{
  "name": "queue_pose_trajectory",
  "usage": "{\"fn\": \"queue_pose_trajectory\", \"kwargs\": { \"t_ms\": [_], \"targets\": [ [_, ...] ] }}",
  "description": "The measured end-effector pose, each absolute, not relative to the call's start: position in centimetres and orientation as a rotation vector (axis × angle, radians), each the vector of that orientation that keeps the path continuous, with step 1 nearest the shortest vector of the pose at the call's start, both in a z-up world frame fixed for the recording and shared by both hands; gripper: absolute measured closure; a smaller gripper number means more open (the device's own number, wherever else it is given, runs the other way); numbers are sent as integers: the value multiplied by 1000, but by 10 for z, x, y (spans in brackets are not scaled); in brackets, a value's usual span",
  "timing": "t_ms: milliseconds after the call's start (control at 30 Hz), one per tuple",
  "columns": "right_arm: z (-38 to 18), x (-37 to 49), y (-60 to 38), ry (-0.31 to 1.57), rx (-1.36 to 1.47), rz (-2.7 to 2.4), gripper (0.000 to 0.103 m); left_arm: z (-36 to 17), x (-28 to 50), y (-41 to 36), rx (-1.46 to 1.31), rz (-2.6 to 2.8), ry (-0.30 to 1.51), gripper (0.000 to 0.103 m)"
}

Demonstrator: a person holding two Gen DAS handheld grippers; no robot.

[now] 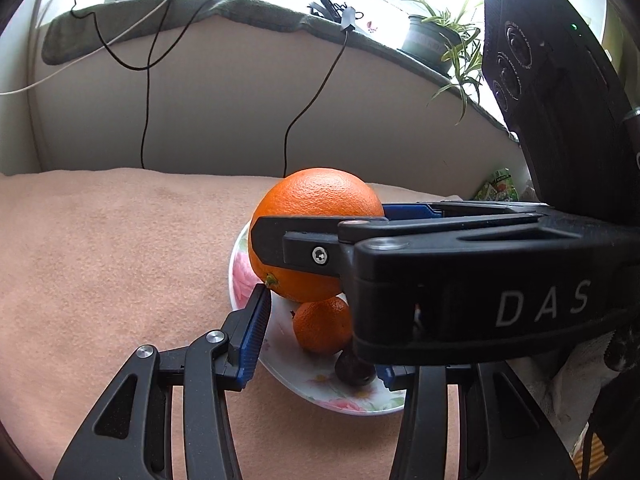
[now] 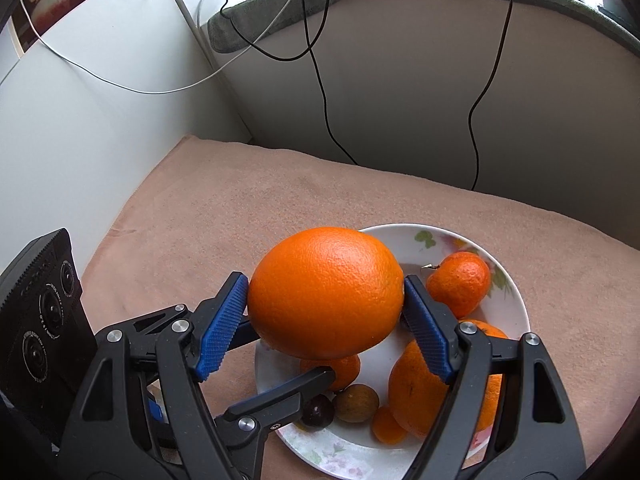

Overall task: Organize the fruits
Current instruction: 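Lower the large orange into the plate and open the right tool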

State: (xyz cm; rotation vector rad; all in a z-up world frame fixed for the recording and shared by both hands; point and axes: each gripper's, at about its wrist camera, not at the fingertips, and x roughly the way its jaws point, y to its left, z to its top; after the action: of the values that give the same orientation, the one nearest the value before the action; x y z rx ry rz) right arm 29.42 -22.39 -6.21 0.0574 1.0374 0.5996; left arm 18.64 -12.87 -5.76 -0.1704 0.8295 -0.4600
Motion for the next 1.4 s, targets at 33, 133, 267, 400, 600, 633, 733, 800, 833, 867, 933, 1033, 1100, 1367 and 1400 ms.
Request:
{"fn": "queue_pose_trajectory", "kwargs": {
  "t_ms": [33, 133, 267, 400, 600, 633, 733, 800, 833, 867, 933, 1033, 1100, 1367, 1400],
  "targets": [
    [-63, 295, -223, 1040, 53, 597, 22, -59, 187, -129, -167, -459, 834, 58],
    [-65, 294, -222, 1039, 41, 587, 22, -63, 188, -130, -159, -461, 840, 58],
    [-63, 294, -221, 1037, 33, 576, 22, -63, 187, -133, -164, -476, 845, 58],
    [-62, 293, -220, 1033, 19, 568, 22, -61, 187, -130, -172, -478, 836, 58],
    [-61, 294, -219, 1028, -2, 544, 22, -58, 189, -129, -163, -479, 824, 58],
    [-61, 293, -219, 1026, -5, 538, 22, -58, 189, -129, -166, -480, 822, 58],
    [-61, 293, -218, 1024, -7, 537, 22, -58, 191, -129, -169, -481, 817, 58],
    [-62, 294, -218, 1024, -19, 522, 22, -58, 194, -128, -168, -482, 815, 58],
    [-63, 295, -217, 1023, -23, 521, 22, -57, 196, -131, -167, -481, 814, 58],
    [-63, 296, -218, 1023, -20, 525, 22, -57, 197, -132, -166, -482, 814, 58],
    [-64, 296, -220, 1024, -9, 524, 22, -58, 198, -133, -162, -484, 812, 58],
    [-63, 293, -222, 1020, -12, 524, 22, -59, 199, -132, -157, -485, 812, 58],
    [-62, 292, -223, 1016, -10, 523, 22, -60, 196, -130, -156, -483, 811, 58],
    [-54, 285, -233, 999, -1, 501, 22, -57, 182, -122, -147, -475, 800, 58],
    [-53, 283, -235, 994, 3, 503, 22, -57, 180, -121, -145, -475, 798, 58]
  ]
}}
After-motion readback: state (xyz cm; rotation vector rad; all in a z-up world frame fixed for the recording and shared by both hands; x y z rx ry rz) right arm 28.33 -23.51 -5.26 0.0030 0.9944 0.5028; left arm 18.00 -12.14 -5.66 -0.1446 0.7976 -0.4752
